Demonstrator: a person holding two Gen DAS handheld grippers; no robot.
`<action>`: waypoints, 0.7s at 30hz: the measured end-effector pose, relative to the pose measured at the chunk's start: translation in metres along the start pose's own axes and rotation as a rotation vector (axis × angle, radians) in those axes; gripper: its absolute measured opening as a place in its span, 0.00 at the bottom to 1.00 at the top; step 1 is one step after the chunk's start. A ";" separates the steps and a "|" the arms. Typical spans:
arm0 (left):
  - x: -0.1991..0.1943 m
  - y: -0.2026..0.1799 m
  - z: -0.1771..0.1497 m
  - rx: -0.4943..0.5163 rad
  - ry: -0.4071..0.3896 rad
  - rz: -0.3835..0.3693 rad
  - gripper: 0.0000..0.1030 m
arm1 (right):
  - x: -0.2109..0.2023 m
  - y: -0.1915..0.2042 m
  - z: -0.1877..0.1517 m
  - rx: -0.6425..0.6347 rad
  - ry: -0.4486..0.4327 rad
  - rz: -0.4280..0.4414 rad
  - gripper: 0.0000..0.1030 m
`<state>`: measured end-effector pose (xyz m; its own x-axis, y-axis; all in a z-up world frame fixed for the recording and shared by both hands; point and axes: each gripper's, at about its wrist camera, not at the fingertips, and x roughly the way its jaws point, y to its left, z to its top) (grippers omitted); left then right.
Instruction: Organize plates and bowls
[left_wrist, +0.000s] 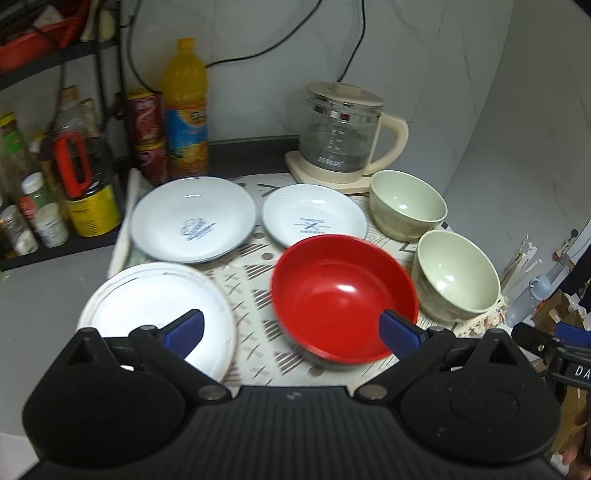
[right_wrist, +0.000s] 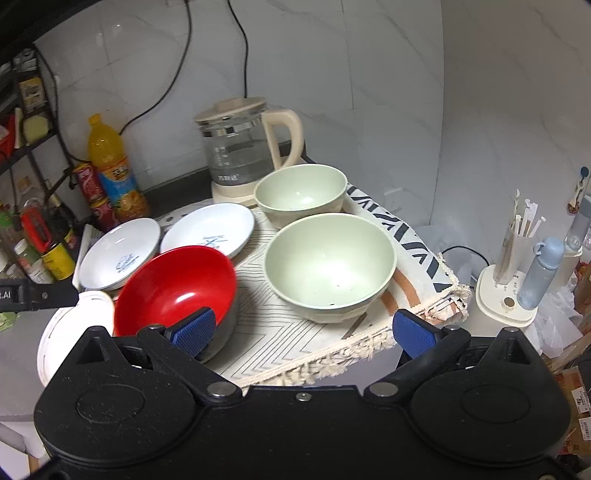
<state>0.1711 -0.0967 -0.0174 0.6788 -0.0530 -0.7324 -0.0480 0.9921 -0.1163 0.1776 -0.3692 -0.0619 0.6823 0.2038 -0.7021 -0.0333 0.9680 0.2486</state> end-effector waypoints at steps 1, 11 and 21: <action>0.005 -0.004 0.004 0.001 0.001 -0.008 0.97 | 0.004 -0.003 0.002 0.003 0.001 -0.005 1.00; 0.051 -0.044 0.034 0.073 0.038 -0.075 0.96 | 0.039 -0.035 0.024 0.060 0.054 -0.037 0.94; 0.099 -0.081 0.067 0.180 0.099 -0.124 0.78 | 0.081 -0.061 0.034 0.152 0.083 -0.079 0.89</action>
<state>0.2914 -0.1745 -0.0361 0.5956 -0.1778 -0.7833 0.1683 0.9812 -0.0948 0.2594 -0.4171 -0.1112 0.6156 0.1451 -0.7746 0.1333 0.9496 0.2838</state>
